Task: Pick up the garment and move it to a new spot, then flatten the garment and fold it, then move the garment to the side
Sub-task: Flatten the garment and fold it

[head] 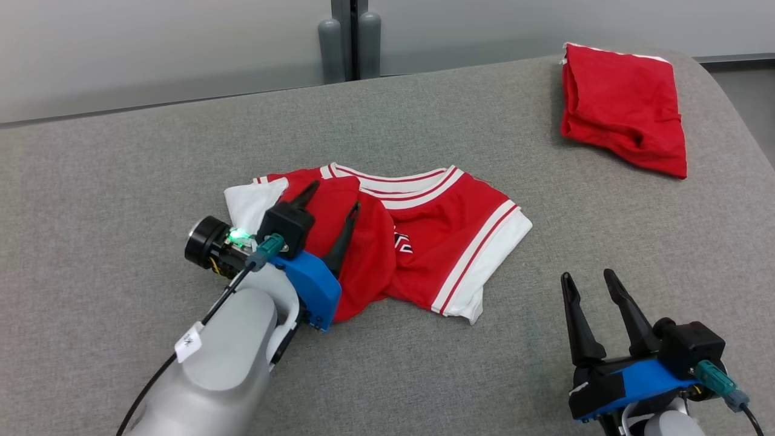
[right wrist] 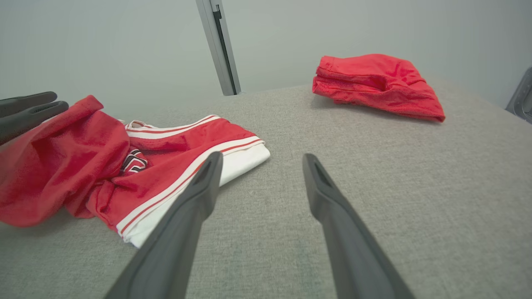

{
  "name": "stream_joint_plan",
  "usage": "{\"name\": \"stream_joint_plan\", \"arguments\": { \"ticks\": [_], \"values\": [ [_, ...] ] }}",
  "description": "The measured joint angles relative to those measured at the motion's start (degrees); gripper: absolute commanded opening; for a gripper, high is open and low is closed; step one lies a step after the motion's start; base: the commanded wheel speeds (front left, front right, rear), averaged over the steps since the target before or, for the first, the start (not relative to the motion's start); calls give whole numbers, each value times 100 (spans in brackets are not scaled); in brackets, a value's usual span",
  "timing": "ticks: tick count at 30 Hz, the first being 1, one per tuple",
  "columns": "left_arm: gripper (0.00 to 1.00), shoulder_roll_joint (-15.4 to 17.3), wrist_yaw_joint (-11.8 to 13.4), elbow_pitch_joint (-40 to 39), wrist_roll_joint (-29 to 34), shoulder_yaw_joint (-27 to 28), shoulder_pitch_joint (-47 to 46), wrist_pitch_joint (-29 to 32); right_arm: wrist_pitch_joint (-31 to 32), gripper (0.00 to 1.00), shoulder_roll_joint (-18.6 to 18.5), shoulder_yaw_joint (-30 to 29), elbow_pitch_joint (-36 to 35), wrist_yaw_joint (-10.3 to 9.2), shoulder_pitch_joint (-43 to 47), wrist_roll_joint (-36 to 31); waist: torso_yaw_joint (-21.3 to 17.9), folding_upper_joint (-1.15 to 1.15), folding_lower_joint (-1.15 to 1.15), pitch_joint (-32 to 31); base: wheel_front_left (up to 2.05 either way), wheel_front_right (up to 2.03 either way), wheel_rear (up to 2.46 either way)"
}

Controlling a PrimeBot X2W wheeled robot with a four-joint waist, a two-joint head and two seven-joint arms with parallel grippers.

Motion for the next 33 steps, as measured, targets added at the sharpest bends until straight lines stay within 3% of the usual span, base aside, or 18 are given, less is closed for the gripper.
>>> {"name": "stream_joint_plan", "arguments": {
  "ticks": [6,7,8,9,15,19,26,33],
  "values": [
    [100,-43,0,595,-256,-459,-10,68,0,100,0,4,-8,0,-54,31,-46,0,-1,87,0,0,0],
    [60,-48,0,667,-307,-516,-19,54,0,100,0,3,-9,0,-64,33,-47,0,-1,94,0,0,0],
    [26,-48,0,750,-350,-547,-37,22,0,100,0,1,-12,0,-72,34,-49,0,-1,98,0,0,0],
    [0,-48,0,820,-379,-568,-73,-18,0,100,0,0,-15,0,-77,33,-50,0,-1,99,0,0,0],
    [0,-32,86,884,-524,-332,-143,-333,0,100,0,-96,-51,0,-61,22,26,0,-1,8,0,0,0],
    [0,86,312,175,-631,118,52,-370,0,100,-2,-147,-58,0,27,23,226,0,-1,-106,0,0,0],
    [0,455,675,-1474,-611,1002,1469,-371,-1,100,1,-120,-65,0,112,33,625,0,-2,-246,0,0,0],
    [0,603,868,-2419,-564,1837,2948,-371,0,100,1,-153,-29,0,139,-14,903,0,-2,-267,0,0,0]
  ]
}}
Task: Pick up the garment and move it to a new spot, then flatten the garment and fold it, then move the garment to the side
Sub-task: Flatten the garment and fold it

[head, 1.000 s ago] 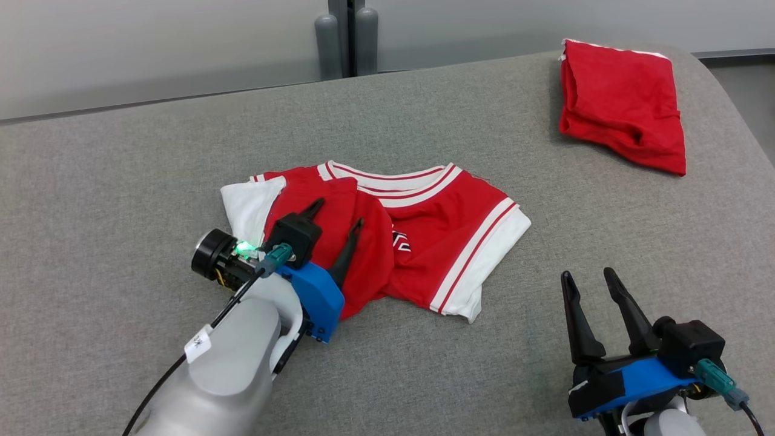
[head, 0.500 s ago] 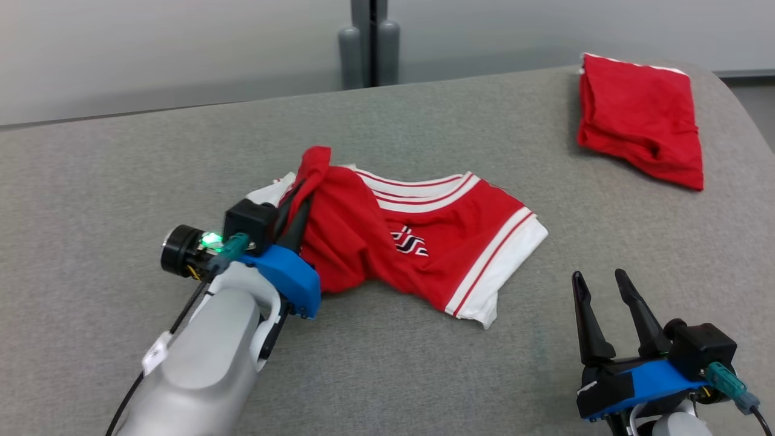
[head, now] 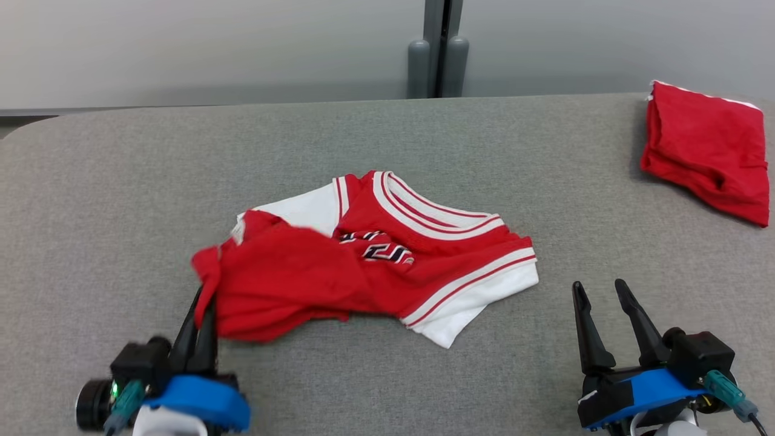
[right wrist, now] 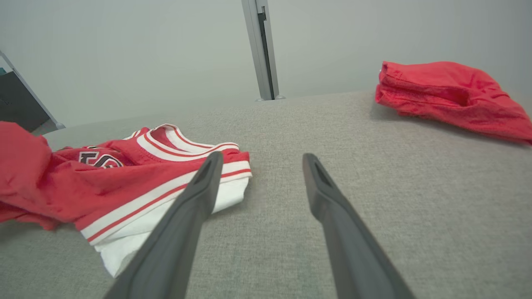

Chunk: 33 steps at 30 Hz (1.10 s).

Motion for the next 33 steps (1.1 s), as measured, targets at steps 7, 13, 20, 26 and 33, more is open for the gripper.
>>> {"name": "stream_joint_plan", "arguments": {
  "ticks": [7,13,20,26,33],
  "values": [
    [100,-270,-78,-126,51,413,732,0,0,100,0,-35,64,0,39,-48,142,0,0,-14,0,0,0],
    [100,-610,-202,-872,505,1016,711,-1,0,100,-1,-54,144,0,85,-67,210,-1,0,-130,0,0,0],
    [100,-880,-425,-1458,1048,1829,777,-7,0,100,0,-63,256,0,86,-88,200,-1,0,-214,0,0,0],
    [100,-1002,-555,-1405,1389,2229,1055,-8,0,100,-1,-69,391,0,95,-93,191,-1,0,-221,0,0,0],
    [100,-1050,-676,-1216,1564,2294,1114,-7,0,100,1,51,595,0,-201,-254,251,-1,0,-173,0,0,0]
  ]
}}
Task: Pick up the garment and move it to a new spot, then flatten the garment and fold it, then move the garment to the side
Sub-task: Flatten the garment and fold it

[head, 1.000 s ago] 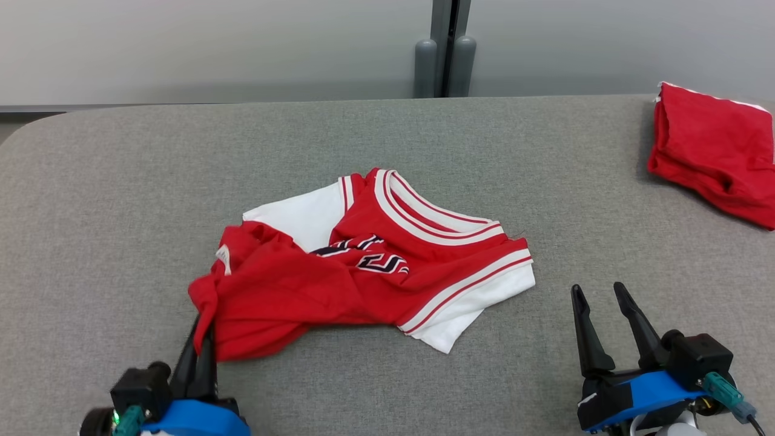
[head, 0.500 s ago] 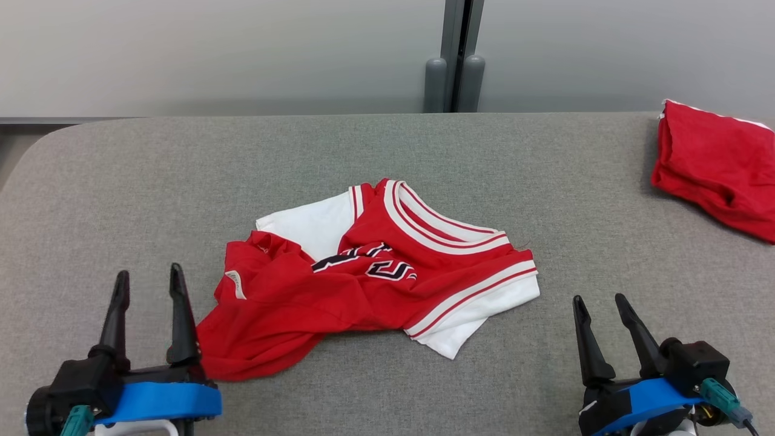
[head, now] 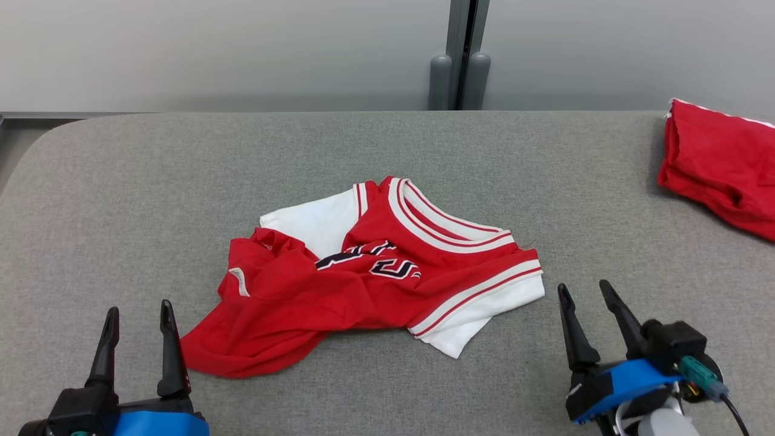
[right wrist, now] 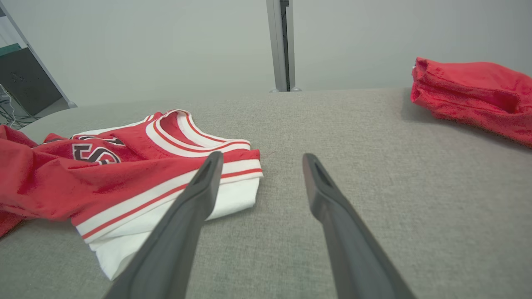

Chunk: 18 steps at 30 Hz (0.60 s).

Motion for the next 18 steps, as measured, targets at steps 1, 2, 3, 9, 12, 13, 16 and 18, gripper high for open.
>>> {"name": "stream_joint_plan", "arguments": {
  "ticks": [1,2,3,9,12,13,16,18],
  "values": [
    [100,0,-10,3,15,11,0,0,-1,100,-1,33,60,0,-124,-35,9,0,0,8,0,0,0],
    [100,-2,-12,8,32,18,-2,0,0,100,-1,60,111,0,-243,-82,18,0,0,18,0,0,0],
    [100,-5,-16,11,36,19,-9,0,-1,100,-1,94,152,0,-374,-122,31,0,0,28,0,0,0],
    [100,-22,-52,32,33,-81,-146,0,0,100,-30,234,1033,0,-1112,-415,161,0,0,83,0,0,0],
    [100,-20,-49,33,-52,-134,-204,0,-2,100,-49,241,1534,0,-1444,-445,240,0,0,132,0,0,0],
    [100,-22,-37,38,-74,-164,-209,-1,-1,100,-78,245,1795,0,-1558,-477,267,0,0,154,0,0,0],
    [100,-23,-10,47,-121,-246,-257,0,-1,100,-131,189,2470,0,-1747,-520,352,0,0,234,0,0,0],
    [100,-21,-2,44,-159,-276,-318,0,0,100,-140,165,2803,0,-1868,-543,412,0,0,293,0,0,0]
  ]
}}
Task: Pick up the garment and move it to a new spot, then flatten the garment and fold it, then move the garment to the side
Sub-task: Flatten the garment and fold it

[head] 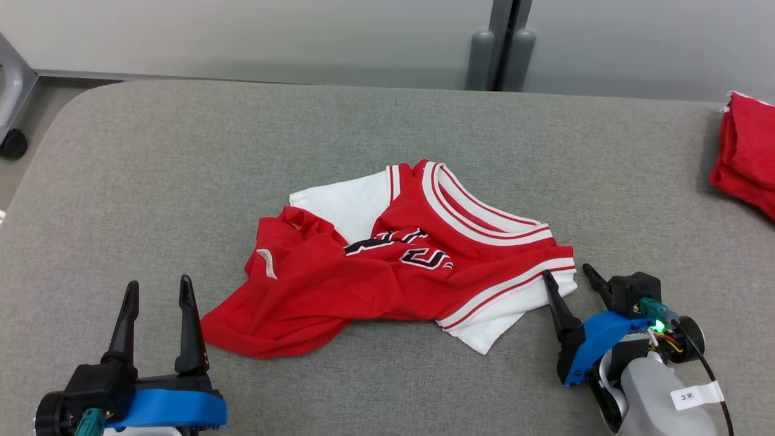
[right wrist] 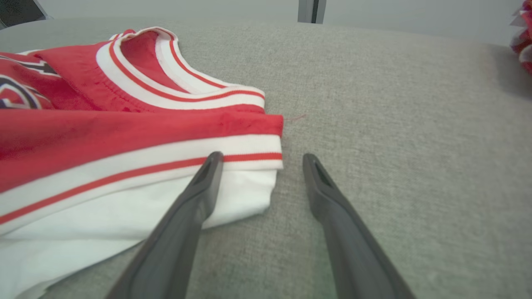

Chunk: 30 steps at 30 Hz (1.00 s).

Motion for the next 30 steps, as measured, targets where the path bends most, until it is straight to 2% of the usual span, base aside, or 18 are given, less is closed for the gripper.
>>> {"name": "stream_joint_plan", "arguments": {
  "ticks": [2,3,5,11,13,19,23,28,29,30],
  "values": [
    [100,-2,13,-1,-9,-27,-20,0,-1,100,3,49,211,0,-107,5,59,0,0,60,0,0,0],
    [100,-1,20,0,-16,-37,-41,0,-5,72,12,86,276,0,-134,57,84,0,0,86,0,0,0],
    [100,-1,45,-11,-51,-51,-77,0,-19,0,33,153,312,-1,-162,162,115,0,0,115,0,0,0],
    [100,0,69,-13,-59,-24,-17,0,-10,0,91,310,-194,0,97,523,24,1,0,-28,0,0,0],
    [100,-3,71,1,-58,-25,68,0,-10,0,102,398,-444,0,372,942,-47,1,0,-117,0,0,0],
    [100,-1,124,-62,-103,38,309,0,-10,0,91,907,-1575,0,1476,1109,-443,1,-1,-410,0,0,0],
    [100,-3,119,-74,-107,29,364,0,3,0,-48,913,-2103,-1,2128,1183,-668,1,0,-513,0,0,0],
    [100,-2,145,-94,-114,36,379,0,397,0,-158,776,-2818,0,2885,1272,-844,1,-1,-577,0,0,0],
    [100,-2,145,-100,-123,37,382,0,497,4,-179,726,-2952,-1,2997,1272,-869,1,-1,-582,0,0,0],
    [100,-3,145,-103,-130,34,382,0,546,78,-181,679,-3086,0,3098,1272,-883,1,-1,-587,0,0,0]
  ]
}}
